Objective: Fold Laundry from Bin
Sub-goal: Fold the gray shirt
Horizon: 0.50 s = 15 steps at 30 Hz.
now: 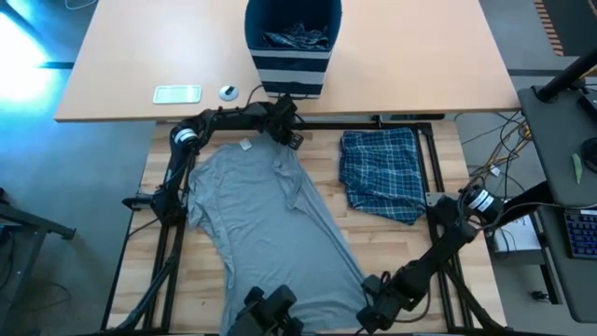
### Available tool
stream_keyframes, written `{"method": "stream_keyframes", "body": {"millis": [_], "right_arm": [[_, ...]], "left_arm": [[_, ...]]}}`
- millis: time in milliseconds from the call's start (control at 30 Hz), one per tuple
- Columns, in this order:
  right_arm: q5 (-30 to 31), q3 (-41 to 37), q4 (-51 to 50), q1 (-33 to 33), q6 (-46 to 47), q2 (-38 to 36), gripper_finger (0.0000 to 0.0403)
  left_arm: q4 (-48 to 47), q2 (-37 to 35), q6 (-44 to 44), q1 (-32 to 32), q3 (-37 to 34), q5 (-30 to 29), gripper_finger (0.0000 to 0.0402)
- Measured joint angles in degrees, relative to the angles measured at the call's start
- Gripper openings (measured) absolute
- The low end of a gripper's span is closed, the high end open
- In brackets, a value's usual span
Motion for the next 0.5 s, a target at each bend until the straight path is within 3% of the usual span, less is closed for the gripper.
{"method": "stream_keyframes", "body": {"millis": [100, 267, 500], "right_arm": [[0.85, -0.03, -1.91, -0.54, 0.06, -2.85, 0.0219], [9.24, -0.39, -9.83, -3.2, -1.6, -9.32, 0.0219], [11.97, -0.45, -15.8, -9.88, -13.32, -13.28, 0.0219]], "left_arm": [[-0.44, -0.62, 0.06, 0.1, -0.11, -0.64, 0.0], [-2.28, -3.48, 0.11, 0.42, -0.35, -1.4, 0.0], [-8.44, -9.35, -0.18, 0.64, -0.39, -0.32, 0.002]]}}
